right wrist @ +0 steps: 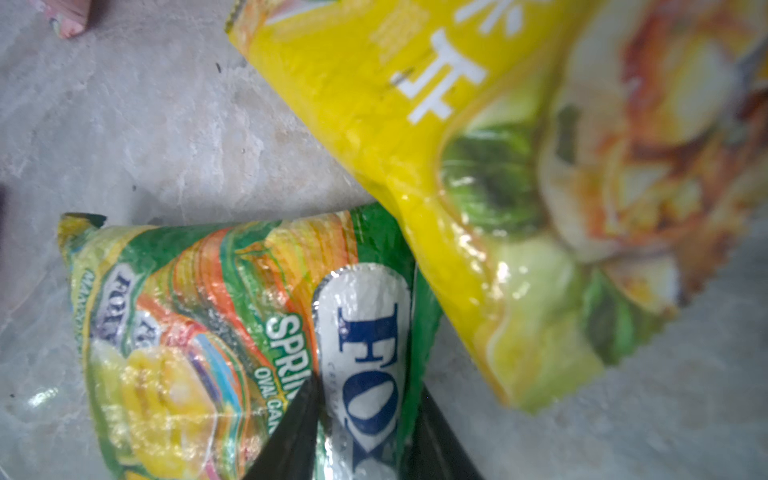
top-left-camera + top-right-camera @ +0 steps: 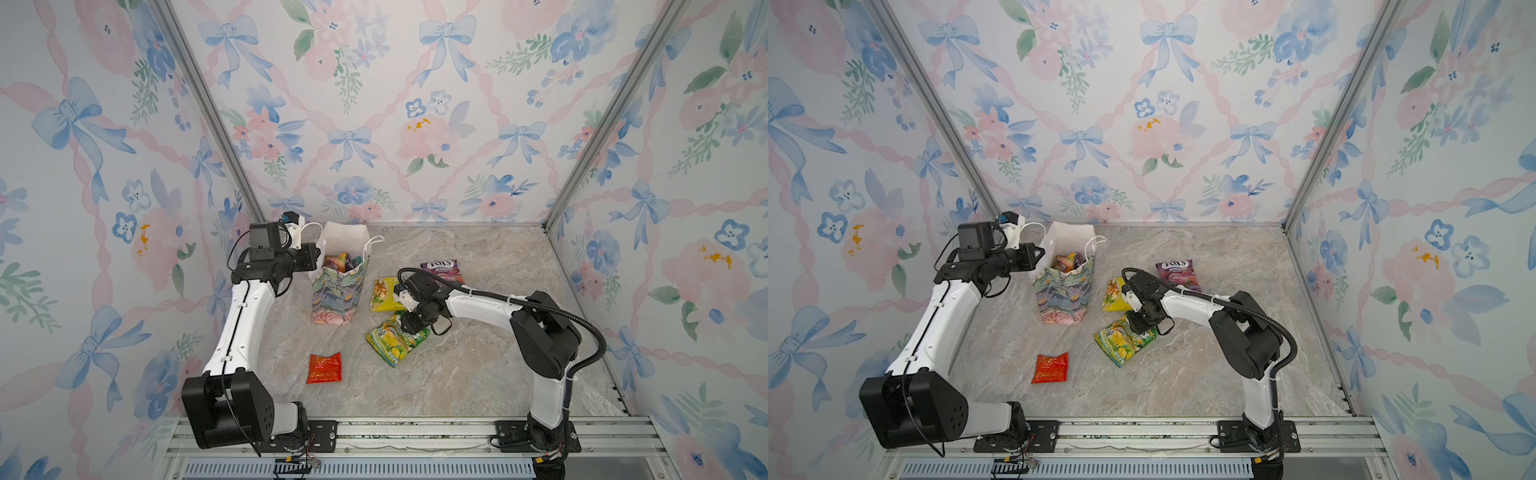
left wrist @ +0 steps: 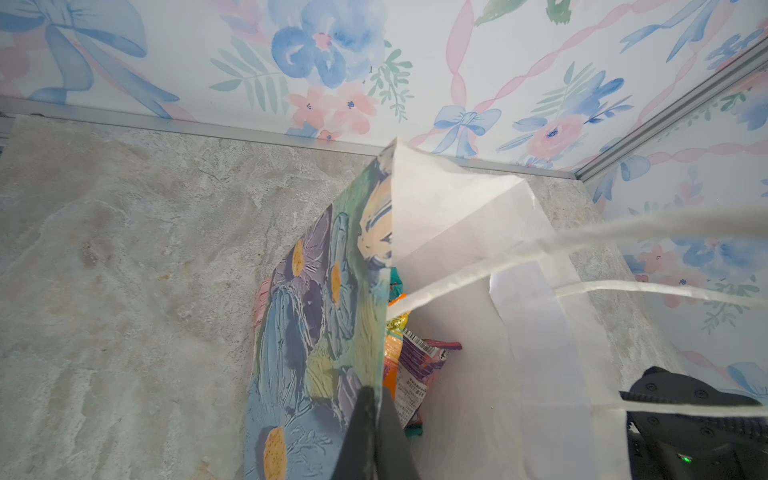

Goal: Place the snacks into the paper bag
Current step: 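Lower the right gripper onto the green Fox's spring tea packet and grasp it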

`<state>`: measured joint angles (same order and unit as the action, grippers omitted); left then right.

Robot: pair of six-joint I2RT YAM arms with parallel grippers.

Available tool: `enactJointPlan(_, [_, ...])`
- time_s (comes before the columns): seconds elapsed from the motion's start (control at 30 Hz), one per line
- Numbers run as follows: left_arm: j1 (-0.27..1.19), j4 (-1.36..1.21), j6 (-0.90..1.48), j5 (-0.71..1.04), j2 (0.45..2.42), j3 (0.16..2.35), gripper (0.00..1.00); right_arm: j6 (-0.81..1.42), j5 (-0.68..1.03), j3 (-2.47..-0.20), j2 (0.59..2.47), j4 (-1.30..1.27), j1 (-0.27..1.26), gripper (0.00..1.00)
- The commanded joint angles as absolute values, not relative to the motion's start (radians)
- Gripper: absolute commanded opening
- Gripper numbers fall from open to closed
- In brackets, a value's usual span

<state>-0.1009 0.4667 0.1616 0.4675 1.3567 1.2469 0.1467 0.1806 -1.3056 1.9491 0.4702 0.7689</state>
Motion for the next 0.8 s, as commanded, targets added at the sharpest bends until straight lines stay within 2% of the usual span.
enactJointPlan(0.0, [-0.111, 0.477, 0.17, 0.464, 1.341, 1.235, 0.0, 0.133, 0.133, -1.305, 1.968, 0.487, 0.78, 0.15])
enactJointPlan(0.1, [-0.11, 0.477, 0.17, 0.465, 1.341, 1.235, 0.0, 0.131, 0.136, -1.305, 1.955, 0.483, 0.785, 0.0])
enactJointPlan(0.77, [-0.112, 0.478, 0.172, 0.468, 1.342, 1.235, 0.0, 0.113, 0.121, -1.325, 1.631, 0.57, 0.836, 0.0])
